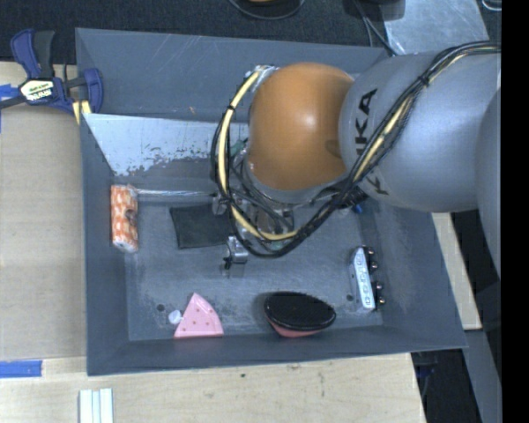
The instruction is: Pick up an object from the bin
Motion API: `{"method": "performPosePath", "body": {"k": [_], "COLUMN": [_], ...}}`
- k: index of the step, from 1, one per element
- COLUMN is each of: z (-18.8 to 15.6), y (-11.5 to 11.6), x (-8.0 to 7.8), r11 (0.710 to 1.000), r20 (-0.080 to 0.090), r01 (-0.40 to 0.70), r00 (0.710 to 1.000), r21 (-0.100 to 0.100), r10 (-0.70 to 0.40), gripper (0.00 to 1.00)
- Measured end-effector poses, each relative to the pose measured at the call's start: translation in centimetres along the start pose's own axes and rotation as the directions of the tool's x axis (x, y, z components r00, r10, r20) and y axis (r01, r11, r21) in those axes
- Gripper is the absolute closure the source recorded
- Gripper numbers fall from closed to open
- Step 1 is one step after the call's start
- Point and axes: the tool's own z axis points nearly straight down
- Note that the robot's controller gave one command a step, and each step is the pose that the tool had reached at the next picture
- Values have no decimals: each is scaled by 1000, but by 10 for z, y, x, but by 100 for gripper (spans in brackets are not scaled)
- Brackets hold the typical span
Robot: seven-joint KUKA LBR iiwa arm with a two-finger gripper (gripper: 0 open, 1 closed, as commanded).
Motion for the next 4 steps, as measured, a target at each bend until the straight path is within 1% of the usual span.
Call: {"method": "performPosePath", "body": {"k": [1,2,3,4], "z": [-5,119,117,118], "y": [-1,-33,-23,-33], "x": [-2,-56,-71,-57], "r11": [1000,998,991,998], "r20": [9,2,15,5], "r01": [-4,-56,136,-55], "r00": [1000,998,991,998], "r21": [-1,0,0,-1], "r10": [4,56,-136,55], "gripper": [0,0,0,0]}}
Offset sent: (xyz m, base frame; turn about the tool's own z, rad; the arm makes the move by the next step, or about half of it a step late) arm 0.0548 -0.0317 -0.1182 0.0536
